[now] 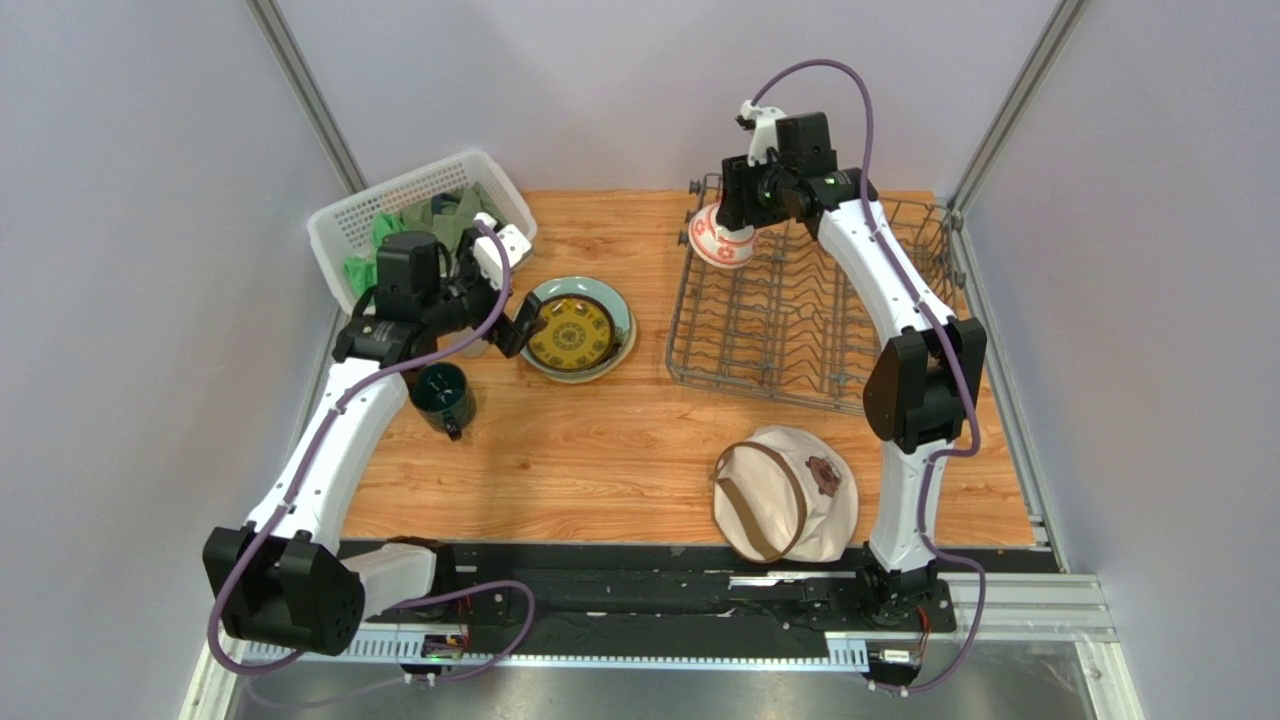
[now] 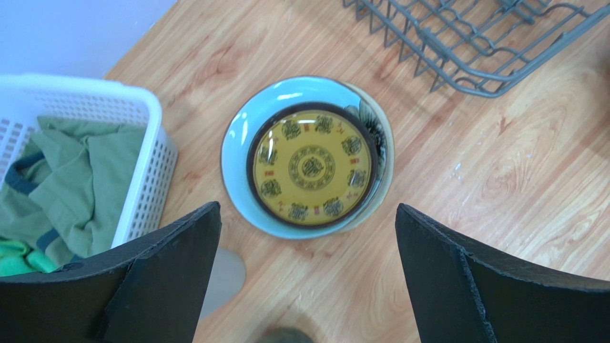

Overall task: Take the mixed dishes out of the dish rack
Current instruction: Pick up the bowl from the dish rack.

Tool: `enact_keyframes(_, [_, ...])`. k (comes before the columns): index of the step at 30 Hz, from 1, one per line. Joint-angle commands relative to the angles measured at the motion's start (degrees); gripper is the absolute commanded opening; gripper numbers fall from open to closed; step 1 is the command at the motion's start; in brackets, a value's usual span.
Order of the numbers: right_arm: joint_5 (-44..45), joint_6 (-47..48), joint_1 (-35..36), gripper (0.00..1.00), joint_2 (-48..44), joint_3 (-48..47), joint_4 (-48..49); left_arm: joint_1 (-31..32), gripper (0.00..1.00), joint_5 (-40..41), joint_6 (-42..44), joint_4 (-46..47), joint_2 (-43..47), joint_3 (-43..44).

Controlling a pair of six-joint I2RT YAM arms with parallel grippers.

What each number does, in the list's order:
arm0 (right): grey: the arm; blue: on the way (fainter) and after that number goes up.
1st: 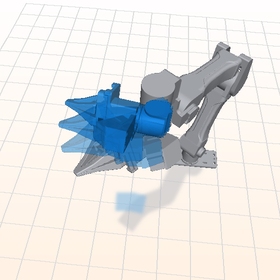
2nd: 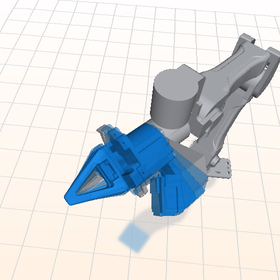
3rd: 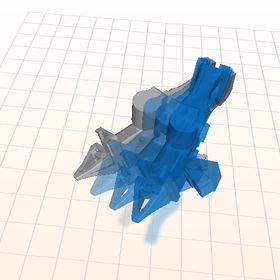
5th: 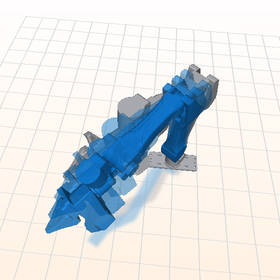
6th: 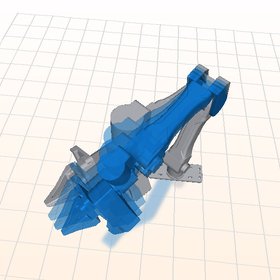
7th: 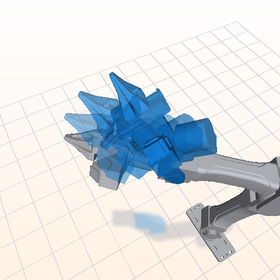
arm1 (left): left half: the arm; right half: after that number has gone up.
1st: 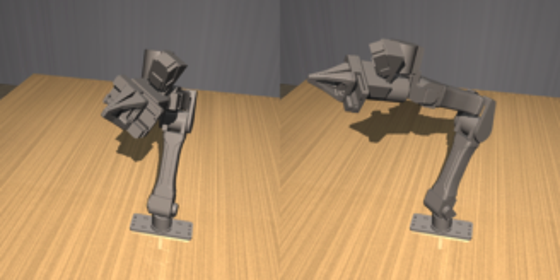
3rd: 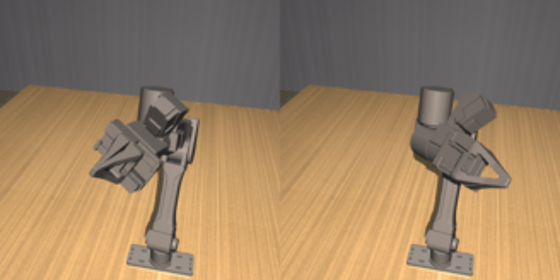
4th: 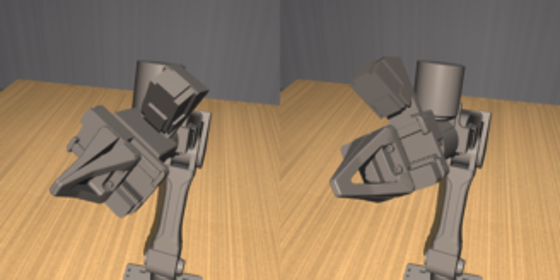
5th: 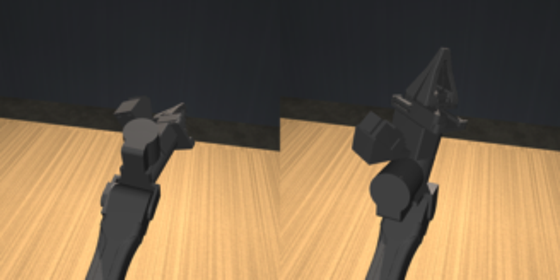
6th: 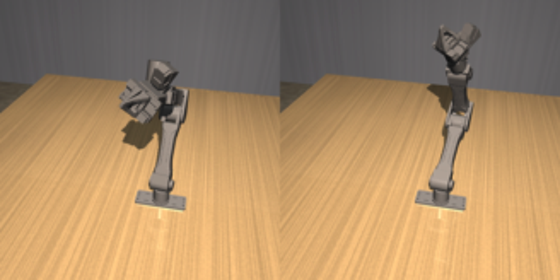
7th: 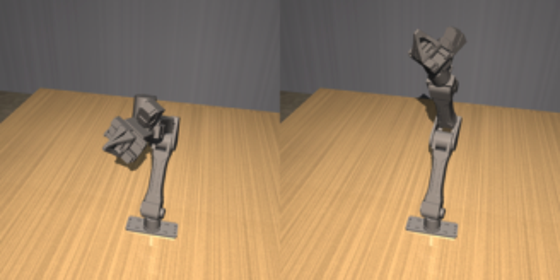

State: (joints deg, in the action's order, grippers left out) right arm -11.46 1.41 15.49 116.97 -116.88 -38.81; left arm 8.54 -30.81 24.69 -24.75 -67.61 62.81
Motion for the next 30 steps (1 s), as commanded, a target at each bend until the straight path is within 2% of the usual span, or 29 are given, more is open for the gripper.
enact_keyframes(1, [-12.6, -8.6, -3.2, 0.00, -5.5, 0.2, -1.8, 2.6, 0.99, 1.1, -2.4, 10.5, 1.4, -1.5])
enact_keyframes(9, [-31.8, -18.4, -8.9, 0.00, -5.9, 4.0, -2.5, 6.5, 0.99, -1.4, -1.2, 21.5, 2.0, -5.6])
enact_keyframes(17, [-49.8, -24.7, -10.3, 0.00, -5.8, 8.4, 1.4, 12.1, 0.97, -3.6, 1.8, 30.9, 0.8, -9.1])
enact_keyframes(24, [-58.1, -28.6, -10.2, 0.00, -7.5, 12.7, 7.7, 20.8, 0.97, 3.2, 11.8, 43.1, -1.2, -14.0])
enact_keyframes(30, [-63.0, -30.1, -9.1, 0.00, -7.3, 15.3, 8.5, 25.6, 0.98, 9.4, 17.5, 51.7, -5.4, -14.8])
